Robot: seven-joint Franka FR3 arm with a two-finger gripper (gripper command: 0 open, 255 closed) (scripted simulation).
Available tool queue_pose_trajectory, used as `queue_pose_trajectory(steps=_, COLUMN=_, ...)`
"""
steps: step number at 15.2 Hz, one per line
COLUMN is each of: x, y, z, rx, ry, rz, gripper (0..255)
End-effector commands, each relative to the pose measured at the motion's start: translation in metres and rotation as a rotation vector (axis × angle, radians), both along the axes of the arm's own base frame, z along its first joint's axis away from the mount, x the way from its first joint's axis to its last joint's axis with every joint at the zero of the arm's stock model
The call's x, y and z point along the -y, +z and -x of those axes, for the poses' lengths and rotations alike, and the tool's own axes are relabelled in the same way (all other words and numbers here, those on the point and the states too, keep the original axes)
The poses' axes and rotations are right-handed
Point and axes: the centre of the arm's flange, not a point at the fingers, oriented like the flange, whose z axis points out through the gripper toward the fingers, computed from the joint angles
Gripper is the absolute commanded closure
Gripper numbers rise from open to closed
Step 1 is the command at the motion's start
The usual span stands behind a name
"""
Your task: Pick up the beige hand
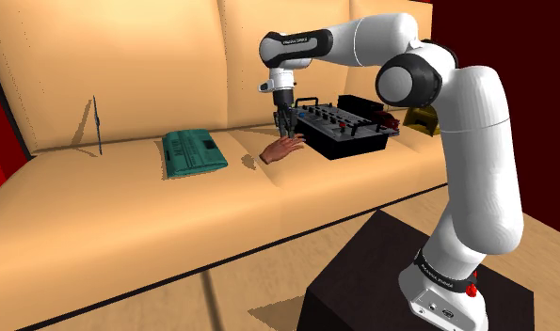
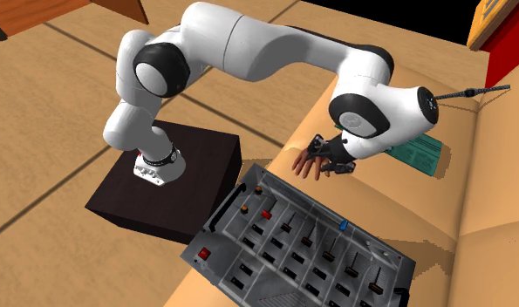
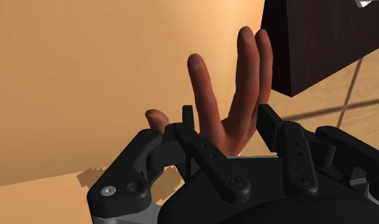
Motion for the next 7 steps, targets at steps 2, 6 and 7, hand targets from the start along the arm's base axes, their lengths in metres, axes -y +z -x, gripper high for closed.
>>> queue_pose_trajectory(steps=2, x=0.001, y=0.016, z=0.000, rx=0.000, ry=0.000, rz=0.000, gripper=255)
queue_pose_trajectory(steps=6, x=0.001, y=0.033, z=0.000, rx=0.000, ry=0.000, rz=0.000, gripper=255)
queue_pose_trajectory(steps=7, x=0.001, y=0.033, z=0.000, rx=0.000, ry=0.000, rz=0.000, gripper=255)
